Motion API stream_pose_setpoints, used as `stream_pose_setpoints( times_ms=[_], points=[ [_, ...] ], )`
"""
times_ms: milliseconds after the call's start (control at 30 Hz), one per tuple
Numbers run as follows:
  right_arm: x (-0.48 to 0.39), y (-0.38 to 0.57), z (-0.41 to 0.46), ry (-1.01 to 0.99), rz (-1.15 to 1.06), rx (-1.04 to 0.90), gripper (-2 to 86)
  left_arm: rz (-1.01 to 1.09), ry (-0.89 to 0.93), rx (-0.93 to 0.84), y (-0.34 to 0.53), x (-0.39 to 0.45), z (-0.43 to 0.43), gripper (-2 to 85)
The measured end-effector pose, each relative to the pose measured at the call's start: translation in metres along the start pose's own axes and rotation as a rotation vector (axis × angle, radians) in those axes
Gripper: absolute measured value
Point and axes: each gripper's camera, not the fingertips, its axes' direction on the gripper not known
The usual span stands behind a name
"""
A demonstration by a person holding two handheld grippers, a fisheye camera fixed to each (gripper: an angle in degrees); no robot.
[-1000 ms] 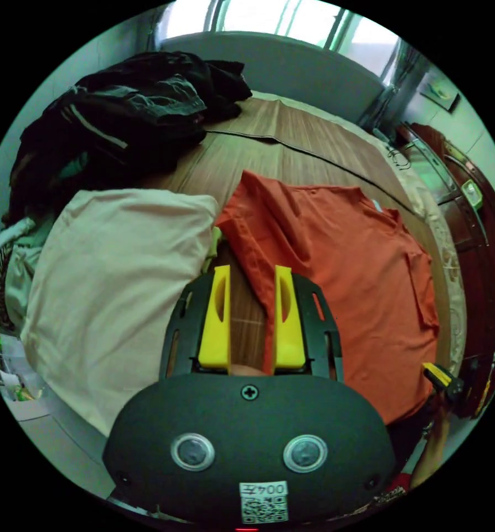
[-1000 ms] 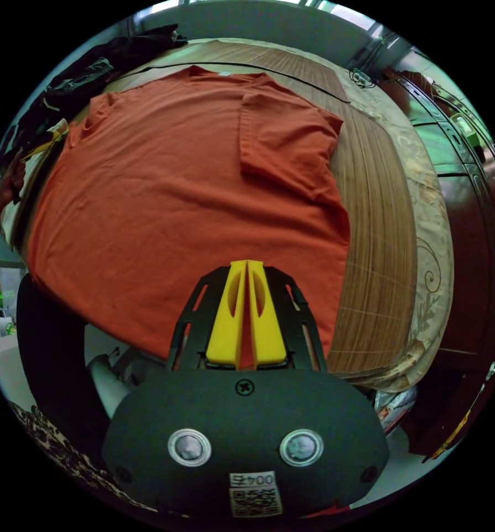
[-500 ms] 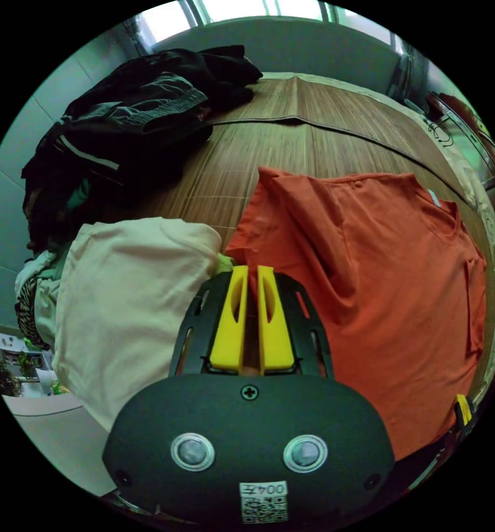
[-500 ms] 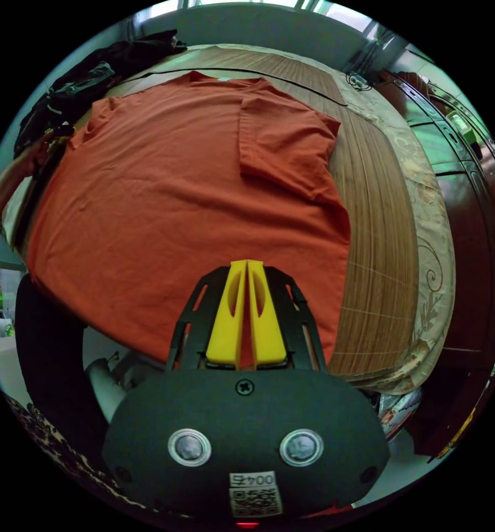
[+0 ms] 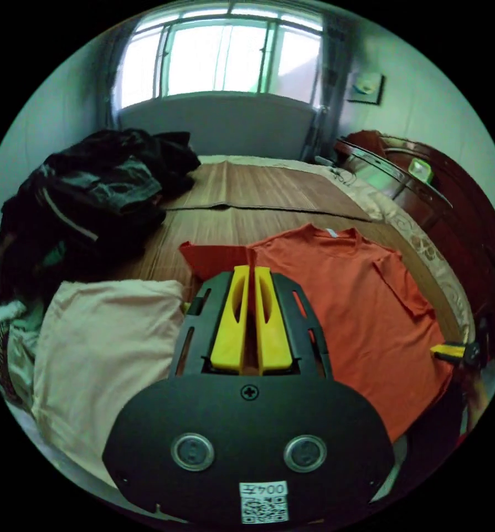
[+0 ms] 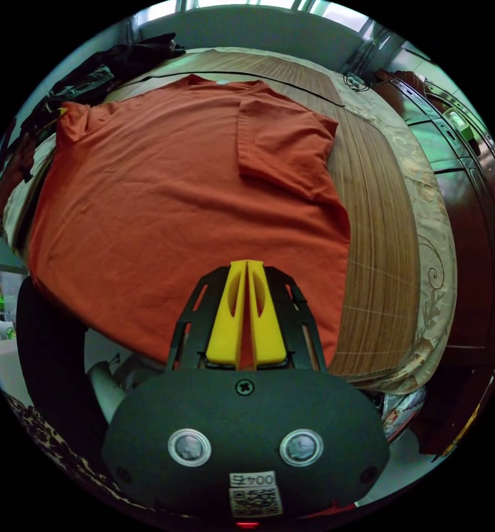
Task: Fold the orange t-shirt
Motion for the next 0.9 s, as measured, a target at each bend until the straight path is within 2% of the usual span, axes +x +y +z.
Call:
stream_pose_setpoints(
  times_ms=[200, 333, 467, 600, 700, 800, 900],
  points=[
    [0.005, -0.011, -0.002, -0.021, 0.013, 0.003, -0.7, 0.507, -0.081, 0.027, 0.01, 0.129, -0.008, 1.1],
    [0.009, -0.018, -0.003, -0.033, 0.018, 0.006, -0.7, 0.981, -0.255, -0.01, 0.055, 0.225, 0.011, 1.1],
    [0.012, -0.027, -0.005, -0.042, 0.016, 0.005, -0.7, 1.345, -0.417, -0.074, 0.112, 0.279, 0.045, 1.2],
    [0.016, -0.037, -0.007, -0.051, 0.003, -0.002, -0.7, 1.483, -0.506, -0.112, 0.136, 0.289, 0.057, 1.3],
    [0.02, -0.042, -0.008, -0.072, 0.012, 0.003, -0.6, 1.498, -0.604, 0.004, 0.143, 0.288, 0.04, 1.4],
    [0.026, -0.048, -0.009, -0.102, 0.036, 0.009, -0.1, 1.447, -0.668, 0.097, 0.146, 0.281, 0.017, 1.5],
    [0.031, -0.055, -0.012, -0.125, 0.057, -0.01, 1.9, 1.298, -0.604, 0.047, 0.145, 0.267, -0.002, 1.5]
  ],
)
